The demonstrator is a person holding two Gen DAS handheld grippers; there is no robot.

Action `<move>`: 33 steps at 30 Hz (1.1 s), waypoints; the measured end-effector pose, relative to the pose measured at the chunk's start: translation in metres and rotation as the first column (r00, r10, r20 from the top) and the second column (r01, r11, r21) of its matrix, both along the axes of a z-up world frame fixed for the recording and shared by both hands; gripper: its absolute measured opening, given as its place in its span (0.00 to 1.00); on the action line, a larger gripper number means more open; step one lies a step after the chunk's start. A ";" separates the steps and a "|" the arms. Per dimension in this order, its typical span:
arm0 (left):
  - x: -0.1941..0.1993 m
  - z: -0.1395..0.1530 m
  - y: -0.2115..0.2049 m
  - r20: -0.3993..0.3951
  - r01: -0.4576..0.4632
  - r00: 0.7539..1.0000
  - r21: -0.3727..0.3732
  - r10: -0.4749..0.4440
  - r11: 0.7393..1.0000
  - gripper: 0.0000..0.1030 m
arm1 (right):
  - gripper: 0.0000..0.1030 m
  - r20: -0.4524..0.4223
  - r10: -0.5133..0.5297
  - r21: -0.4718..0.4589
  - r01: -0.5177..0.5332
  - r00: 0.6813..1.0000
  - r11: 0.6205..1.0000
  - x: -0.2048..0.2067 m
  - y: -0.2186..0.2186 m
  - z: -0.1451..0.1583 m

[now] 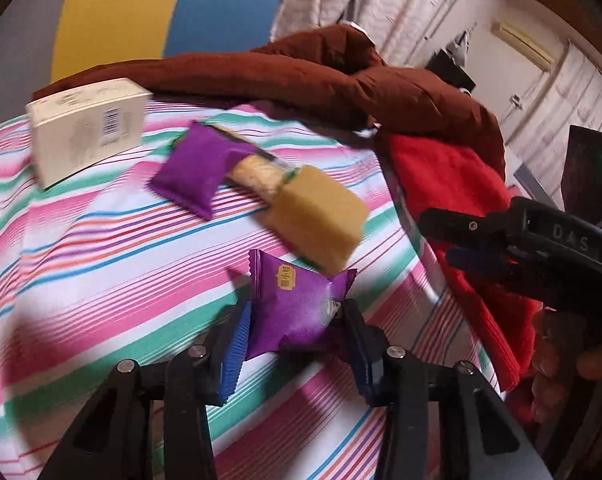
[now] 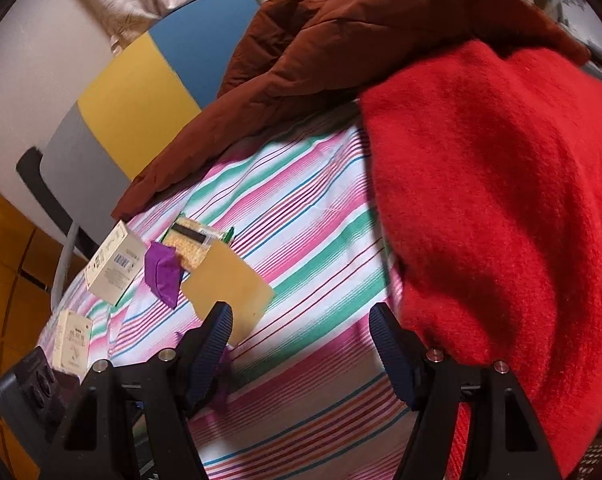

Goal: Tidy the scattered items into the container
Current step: 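Grasp the purple snack packet with the left tool while the right tool grasps a yellow sponge, then carry the purple packet and yellow sponge in both tools over the tray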

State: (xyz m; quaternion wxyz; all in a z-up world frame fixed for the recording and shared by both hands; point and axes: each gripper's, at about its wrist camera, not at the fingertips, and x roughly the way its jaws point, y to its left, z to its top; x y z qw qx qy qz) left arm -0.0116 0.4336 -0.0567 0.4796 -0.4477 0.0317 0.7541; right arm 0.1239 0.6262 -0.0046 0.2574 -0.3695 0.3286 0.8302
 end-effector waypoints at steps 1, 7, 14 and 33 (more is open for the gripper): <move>0.000 0.001 -0.005 -0.003 -0.003 1.000 0.001 0.003 1.000 0.43 | 0.70 0.008 0.018 0.011 -0.018 1.000 1.000 -0.003 -0.004 0.001; 0.002 0.000 -0.037 -0.025 0.005 1.000 0.020 -0.004 1.000 0.43 | 0.86 0.058 0.170 0.088 -0.175 0.984 0.981 -0.031 -0.028 0.005; 0.002 -0.001 -0.051 -0.029 0.016 0.999 0.037 -0.015 0.999 0.43 | 0.88 0.180 0.293 0.192 -0.326 0.939 0.926 -0.081 -0.033 -0.009; 0.015 0.003 -0.083 -0.043 -0.029 0.999 0.057 0.032 0.998 0.41 | 0.52 0.206 0.387 0.133 -0.418 0.899 0.899 -0.089 -0.051 -0.024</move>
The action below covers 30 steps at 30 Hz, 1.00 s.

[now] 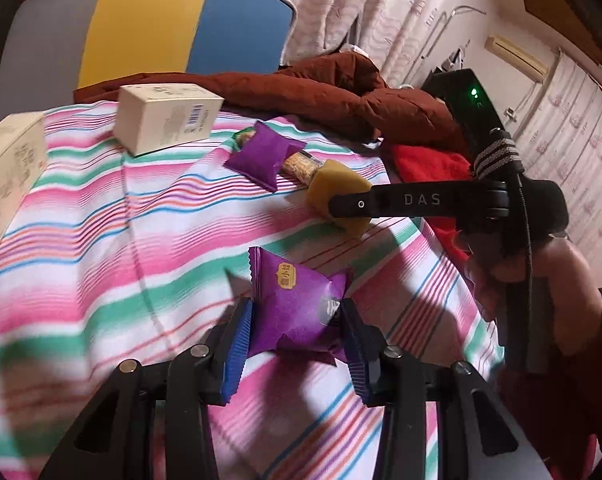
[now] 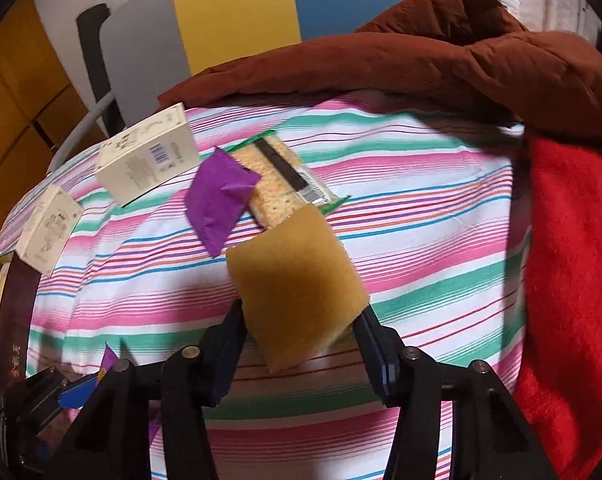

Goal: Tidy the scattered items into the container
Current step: 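Carry the purple packet and yellow sponge in both tools over the tray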

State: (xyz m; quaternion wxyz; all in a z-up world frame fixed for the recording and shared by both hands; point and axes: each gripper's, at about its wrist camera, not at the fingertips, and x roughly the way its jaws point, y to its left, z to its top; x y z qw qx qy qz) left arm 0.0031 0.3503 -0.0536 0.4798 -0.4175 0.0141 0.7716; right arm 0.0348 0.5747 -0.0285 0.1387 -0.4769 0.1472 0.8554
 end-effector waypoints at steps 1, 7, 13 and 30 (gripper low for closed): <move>0.003 0.002 -0.003 -0.002 -0.008 1.000 -0.007 0.008 1.000 0.41 | 0.52 0.001 0.006 0.004 -0.006 1.000 1.000 0.000 -0.002 0.000; 0.009 0.011 -0.037 0.045 -0.056 0.997 0.005 0.056 0.998 0.41 | 0.52 -0.018 0.011 0.022 -0.010 1.000 1.000 0.002 -0.007 0.006; 0.015 0.034 -0.086 0.041 -0.111 0.993 0.061 0.109 0.992 0.41 | 0.52 -0.114 -0.013 0.065 0.021 0.993 0.998 0.011 -0.011 0.026; 0.020 0.077 -0.231 0.010 -0.317 0.947 0.161 0.320 0.935 0.42 | 0.52 -0.129 0.175 0.011 -0.175 0.976 0.985 -0.008 -0.123 0.048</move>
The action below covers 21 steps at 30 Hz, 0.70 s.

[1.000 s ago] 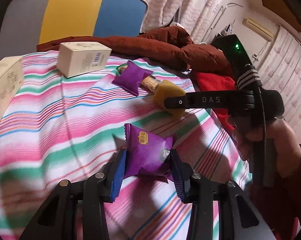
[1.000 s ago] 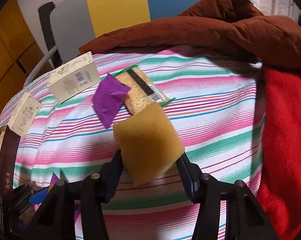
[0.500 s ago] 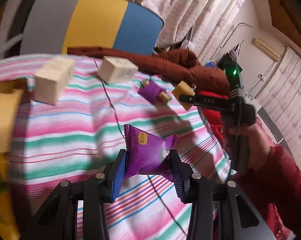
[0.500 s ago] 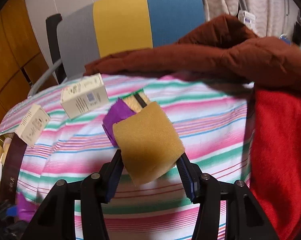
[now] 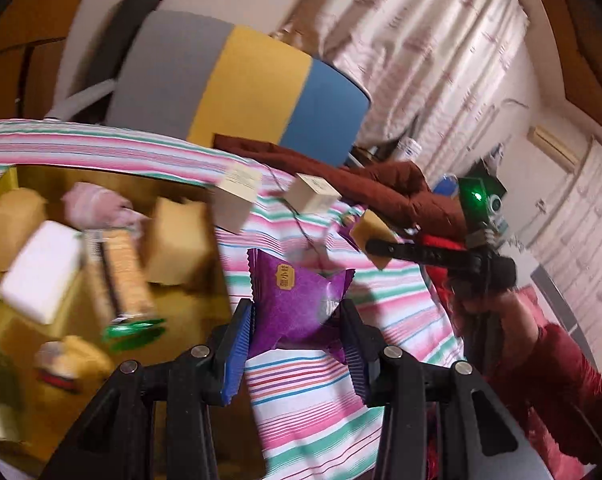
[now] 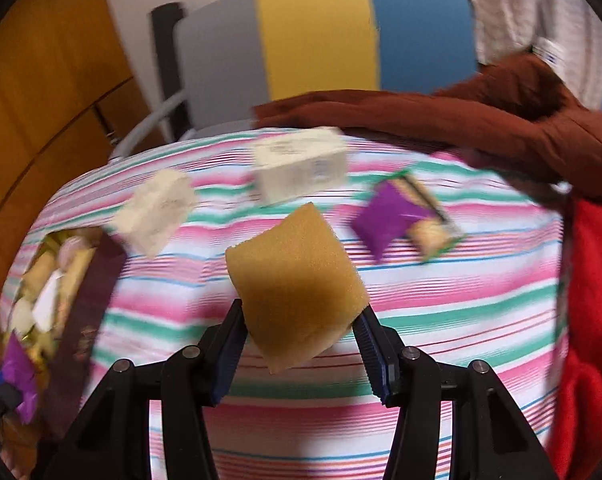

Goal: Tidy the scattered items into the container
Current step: 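Carry the purple packet and yellow sponge in both tools over the tray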

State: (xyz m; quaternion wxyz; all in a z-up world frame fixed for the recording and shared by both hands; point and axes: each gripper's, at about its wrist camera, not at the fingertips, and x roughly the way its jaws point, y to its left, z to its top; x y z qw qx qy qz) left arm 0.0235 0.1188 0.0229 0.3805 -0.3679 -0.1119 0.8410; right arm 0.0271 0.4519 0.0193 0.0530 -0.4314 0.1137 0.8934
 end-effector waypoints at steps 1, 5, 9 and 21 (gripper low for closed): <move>-0.001 0.003 -0.009 -0.002 -0.016 1.000 0.013 0.016 1.000 0.42 | 0.52 -0.010 0.026 -0.010 -0.026 1.000 1.000 0.000 -0.015 0.003; -0.006 0.010 -0.036 -0.009 -0.070 0.997 0.040 0.070 0.997 0.42 | 0.52 -0.048 0.116 -0.044 -0.118 0.992 0.992 0.003 -0.071 0.013; -0.012 0.016 -0.059 -0.034 -0.120 0.992 0.041 0.121 0.992 0.42 | 0.52 -0.075 0.187 -0.083 -0.193 0.980 0.978 0.004 -0.116 0.019; -0.038 0.013 -0.110 0.006 -0.243 0.970 0.059 0.243 0.968 0.42 | 0.52 -0.087 0.387 -0.036 -0.391 0.918 0.920 0.008 -0.216 0.024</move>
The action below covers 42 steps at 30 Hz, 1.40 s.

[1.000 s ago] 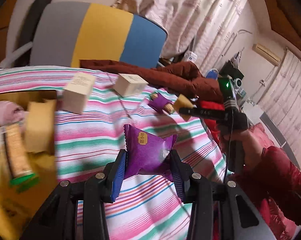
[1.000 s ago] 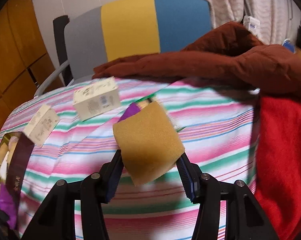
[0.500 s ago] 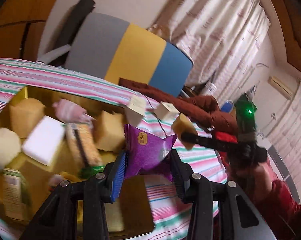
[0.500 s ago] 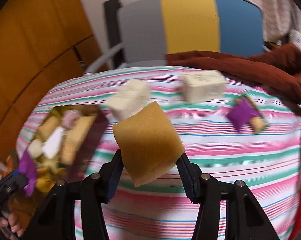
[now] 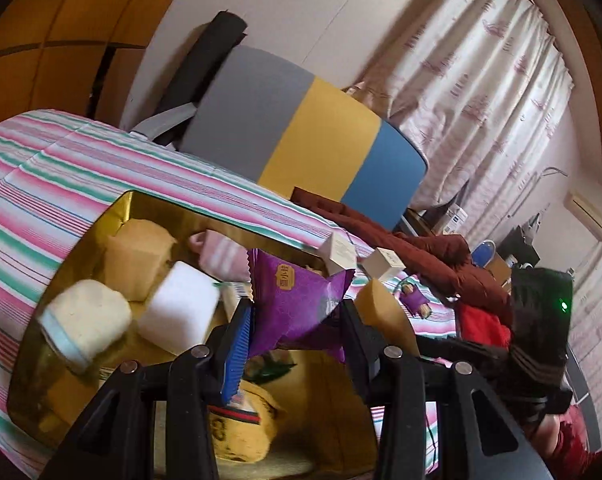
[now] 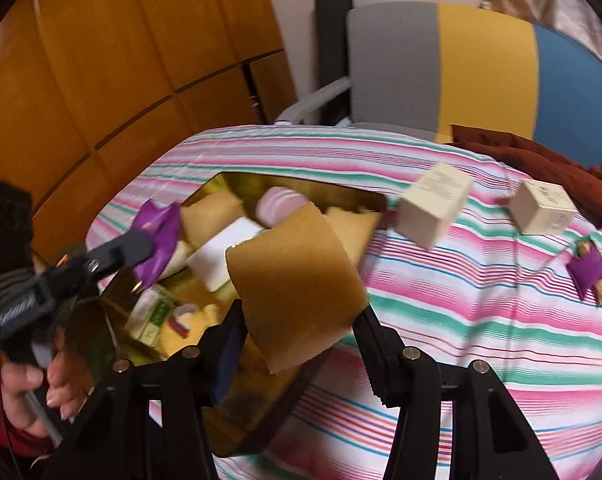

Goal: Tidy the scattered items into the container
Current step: 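Carry the purple packet and yellow sponge in both tools over the tray, then open the right tool to drop the sponge while the left tool drops the purple packet in the tray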

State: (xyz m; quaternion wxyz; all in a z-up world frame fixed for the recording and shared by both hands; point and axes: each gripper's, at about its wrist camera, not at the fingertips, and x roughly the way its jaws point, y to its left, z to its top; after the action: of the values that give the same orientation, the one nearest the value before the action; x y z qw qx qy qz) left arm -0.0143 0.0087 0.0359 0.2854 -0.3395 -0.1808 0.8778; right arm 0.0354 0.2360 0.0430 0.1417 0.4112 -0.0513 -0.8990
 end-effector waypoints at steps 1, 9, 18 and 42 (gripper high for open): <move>-0.002 -0.001 -0.002 0.003 -0.005 1.000 -0.005 0.005 1.000 0.42 | 0.52 0.003 0.009 -0.002 -0.009 1.000 1.000 0.000 -0.004 -0.001; -0.013 -0.009 -0.014 0.028 -0.033 0.999 -0.015 0.034 0.999 0.42 | 0.53 0.031 0.038 -0.018 -0.037 0.999 0.999 -0.005 -0.020 -0.012; -0.024 -0.008 -0.018 0.041 -0.044 0.998 -0.031 0.046 0.999 0.42 | 0.53 0.039 0.050 -0.025 -0.049 0.998 0.998 -0.007 -0.027 -0.016; -0.017 -0.022 -0.011 0.081 0.005 0.997 -0.133 0.006 0.991 0.43 | 0.77 0.019 0.005 0.036 -0.006 1.000 0.999 -0.007 -0.031 -0.012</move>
State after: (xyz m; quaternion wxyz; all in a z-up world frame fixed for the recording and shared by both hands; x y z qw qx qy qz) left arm -0.0317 -0.0020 0.0143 0.2543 -0.3933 -0.1334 0.8734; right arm 0.0284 0.2046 0.0307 0.1362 0.4221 -0.0354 -0.8955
